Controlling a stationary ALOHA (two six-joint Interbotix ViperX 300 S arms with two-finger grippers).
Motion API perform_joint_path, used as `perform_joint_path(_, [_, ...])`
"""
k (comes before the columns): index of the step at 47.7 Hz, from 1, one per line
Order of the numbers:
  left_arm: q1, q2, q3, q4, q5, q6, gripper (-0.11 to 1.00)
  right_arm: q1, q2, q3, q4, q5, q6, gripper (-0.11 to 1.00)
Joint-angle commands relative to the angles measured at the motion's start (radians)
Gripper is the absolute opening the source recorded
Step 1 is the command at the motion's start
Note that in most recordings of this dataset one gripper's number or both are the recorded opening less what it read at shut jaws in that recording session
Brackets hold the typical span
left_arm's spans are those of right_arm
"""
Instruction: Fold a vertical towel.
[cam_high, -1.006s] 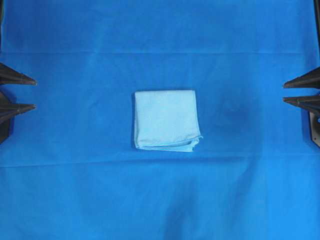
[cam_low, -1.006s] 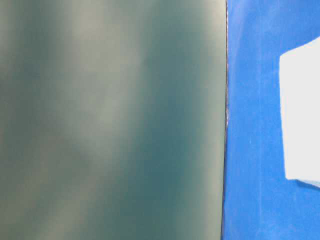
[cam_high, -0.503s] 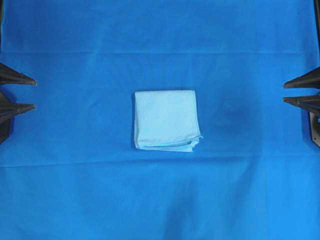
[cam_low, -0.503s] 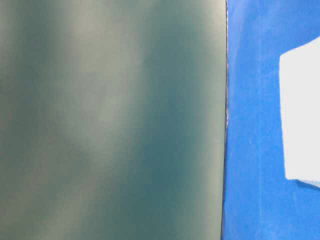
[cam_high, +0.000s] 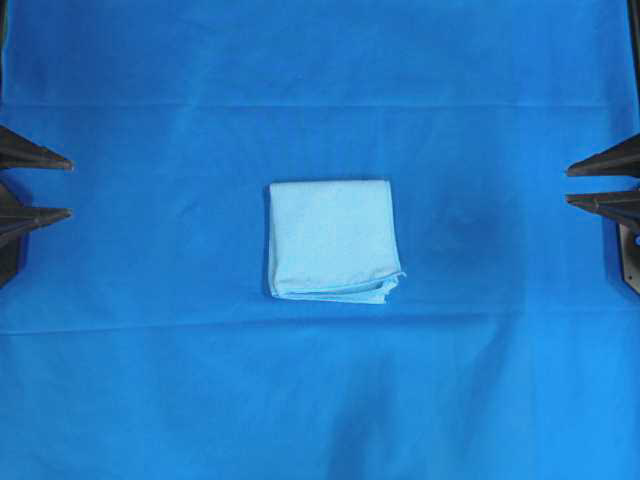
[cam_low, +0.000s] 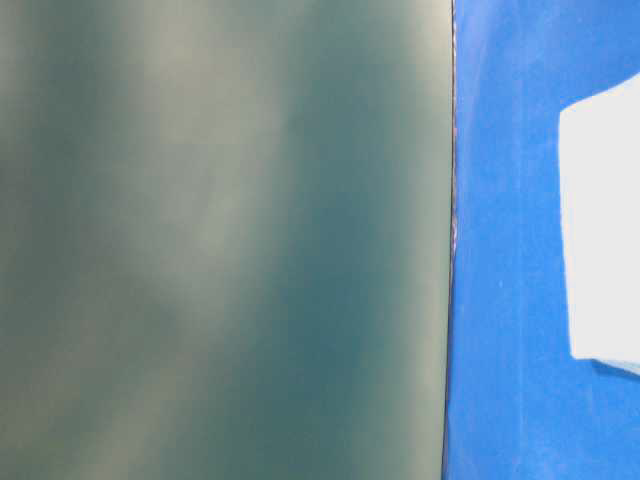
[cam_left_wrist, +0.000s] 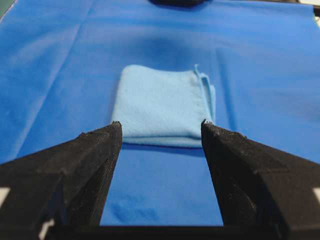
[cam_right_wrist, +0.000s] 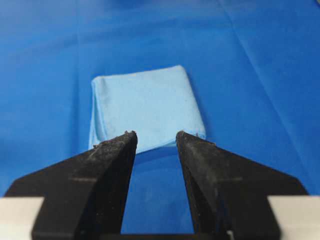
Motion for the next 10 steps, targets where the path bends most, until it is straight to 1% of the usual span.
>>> perform_joint_path(1, [0.005,0.009,-0.012,0.002,-0.003,-0.002,0.62,-0.002,0.011,-0.015,0.0,-0.005,0.0,0.46])
perform_joint_path(10, [0.003,0.009,-0.012,0.002,-0.003,-0.002,0.62,-0.003,0.012,-0.015,0.0,-0.005,0.0,0.46])
